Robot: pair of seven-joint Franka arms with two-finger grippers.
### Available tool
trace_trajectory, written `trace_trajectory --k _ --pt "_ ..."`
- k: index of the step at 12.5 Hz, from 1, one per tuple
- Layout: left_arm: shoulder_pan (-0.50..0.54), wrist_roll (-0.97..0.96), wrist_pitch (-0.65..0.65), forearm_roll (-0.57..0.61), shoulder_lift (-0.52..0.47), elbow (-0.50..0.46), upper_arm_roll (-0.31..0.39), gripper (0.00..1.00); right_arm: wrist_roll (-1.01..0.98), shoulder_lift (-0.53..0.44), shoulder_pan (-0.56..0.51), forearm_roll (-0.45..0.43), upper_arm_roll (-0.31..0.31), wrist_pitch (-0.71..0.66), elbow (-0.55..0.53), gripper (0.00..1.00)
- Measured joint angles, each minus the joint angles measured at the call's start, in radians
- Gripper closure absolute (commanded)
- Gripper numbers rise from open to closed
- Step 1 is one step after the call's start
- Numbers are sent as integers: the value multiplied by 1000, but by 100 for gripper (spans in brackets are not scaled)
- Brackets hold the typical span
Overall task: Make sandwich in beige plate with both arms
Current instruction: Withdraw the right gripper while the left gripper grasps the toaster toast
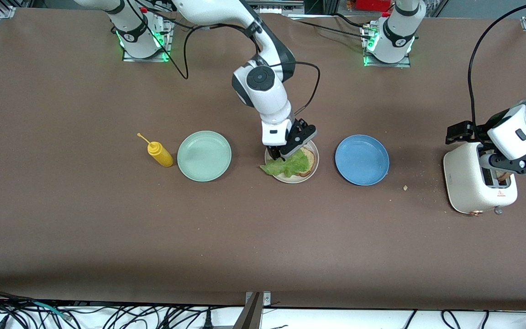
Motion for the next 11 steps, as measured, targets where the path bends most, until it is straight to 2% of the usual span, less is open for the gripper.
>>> trace_trajectory --k 2,5,7,9,11 --pt "8 0 0 0 2 -2 0 0 -29 -87 -19 0 -27 -66 -40 0" --pt "72 0 0 6 25 -6 6 0 -193 -273 -131 0 -41 -88 -214 0" --pt "130 3 16 69 61 -8 9 0 -253 -432 -245 -12 -45 -262 -308 0" --pt "168 7 87 109 92 -20 9 0 -265 -572 -367 -86 -46 -474 -340 0" --pt "208 51 182 115 102 -71 9 0 -268 -680 -507 -166 -24 -617 -348 0"
